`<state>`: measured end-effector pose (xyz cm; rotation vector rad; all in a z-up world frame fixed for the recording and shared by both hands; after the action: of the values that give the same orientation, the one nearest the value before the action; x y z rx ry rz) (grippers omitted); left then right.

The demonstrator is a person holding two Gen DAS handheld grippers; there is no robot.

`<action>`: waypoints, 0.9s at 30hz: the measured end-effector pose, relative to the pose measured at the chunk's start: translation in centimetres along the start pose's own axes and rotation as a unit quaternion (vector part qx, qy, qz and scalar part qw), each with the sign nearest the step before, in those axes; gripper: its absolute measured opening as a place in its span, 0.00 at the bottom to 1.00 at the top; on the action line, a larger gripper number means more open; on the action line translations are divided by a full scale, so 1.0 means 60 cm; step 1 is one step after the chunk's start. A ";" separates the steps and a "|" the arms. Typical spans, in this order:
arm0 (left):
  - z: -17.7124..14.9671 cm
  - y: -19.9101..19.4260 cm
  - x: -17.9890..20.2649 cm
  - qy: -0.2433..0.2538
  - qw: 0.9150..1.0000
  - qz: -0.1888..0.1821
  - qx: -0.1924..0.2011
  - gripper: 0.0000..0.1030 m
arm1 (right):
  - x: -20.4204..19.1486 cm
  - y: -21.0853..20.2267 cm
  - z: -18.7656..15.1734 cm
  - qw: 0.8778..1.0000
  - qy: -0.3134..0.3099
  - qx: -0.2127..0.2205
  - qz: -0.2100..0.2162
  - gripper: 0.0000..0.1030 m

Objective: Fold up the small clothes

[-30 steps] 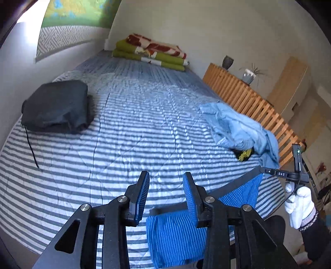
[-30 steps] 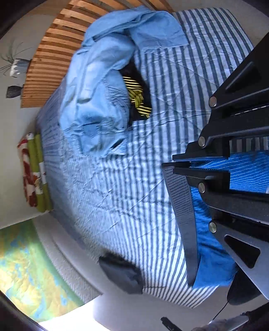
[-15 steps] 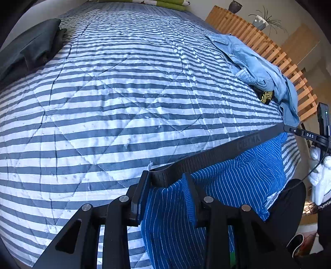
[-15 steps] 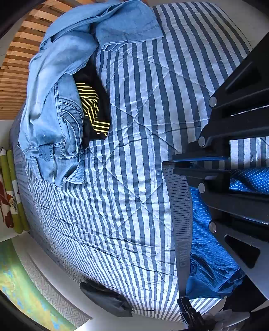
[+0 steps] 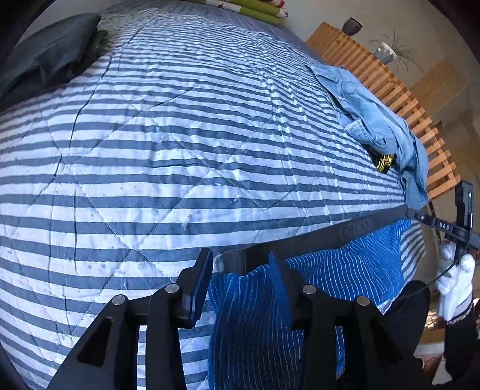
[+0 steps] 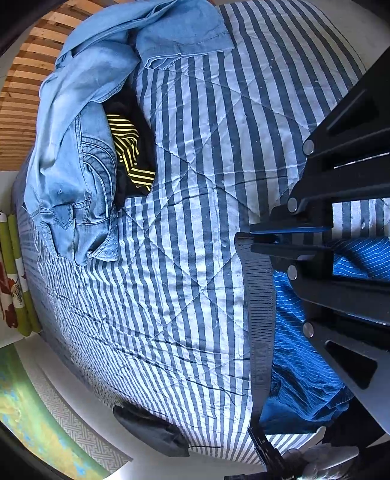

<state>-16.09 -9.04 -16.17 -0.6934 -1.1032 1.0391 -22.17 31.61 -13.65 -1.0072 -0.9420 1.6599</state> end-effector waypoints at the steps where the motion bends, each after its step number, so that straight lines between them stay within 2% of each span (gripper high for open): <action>1: 0.002 0.005 -0.009 -0.011 1.000 -0.003 -0.006 0.39 | 0.002 0.000 0.000 1.000 0.001 0.000 0.000 0.05; 3: 0.003 0.016 -0.016 -0.023 0.999 -0.025 -0.018 0.36 | 0.003 0.001 -0.002 1.000 0.001 -0.001 -0.001 0.05; 5: 0.003 0.027 -0.015 -0.023 0.998 -0.041 -0.029 0.23 | 0.002 0.004 -0.003 1.000 -0.001 -0.003 -0.002 0.05; 6: 0.004 0.030 -0.014 -0.023 0.999 -0.037 -0.028 0.14 | 0.002 0.005 -0.003 1.000 -0.002 -0.003 -0.003 0.05; 7: 0.005 0.031 -0.011 -0.020 0.999 -0.030 -0.024 0.10 | 0.002 0.005 -0.003 1.000 -0.003 -0.003 -0.003 0.05; 10: 0.020 -0.003 0.000 -0.021 0.999 -0.031 0.014 0.09 | 0.006 -0.002 0.000 1.000 0.008 0.002 0.003 0.05; 13: 0.046 -0.086 0.015 -0.020 0.996 -0.044 0.078 0.09 | 0.008 -0.033 0.009 0.999 0.015 0.024 0.022 0.05; 16: 0.056 -0.171 0.034 -0.005 0.989 -0.061 0.137 0.09 | 0.005 -0.080 0.022 0.997 0.018 0.063 0.043 0.05; 19: 0.044 -0.234 0.060 0.028 0.983 -0.039 0.175 0.09 | -0.009 -0.122 0.028 0.994 0.013 0.094 0.062 0.05; 22: 0.023 -0.266 0.081 0.053 0.982 -0.052 0.173 0.09 | -0.023 -0.151 0.025 0.992 0.002 0.111 0.067 0.05; 24: 0.008 -0.262 0.092 0.064 0.983 -0.052 0.164 0.10 | -0.027 -0.155 0.020 0.992 -0.007 0.111 0.061 0.05; 25: -0.002 -0.250 0.097 0.070 0.984 -0.050 0.157 0.10 | -0.026 -0.149 0.017 0.993 -0.009 0.106 0.048 0.05; 27: -0.023 -0.215 0.105 0.079 0.987 -0.048 0.135 0.11 | -0.020 -0.120 0.006 0.996 -0.022 0.084 -0.006 0.06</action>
<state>-10.08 -8.11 -3.06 -0.4907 -0.8321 1.0095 -19.91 32.27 -6.71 -0.8541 -0.8205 1.7248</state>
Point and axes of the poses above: each gripper's, at about its wrist camera, not at the fingertips, and y roughly the way its jaws point, x to its right, z to its top, the point moved 2 cm from there along y, roughly the way its jaws point, and after that the axes turned 2 degrees about z, right-handed, at the moved point
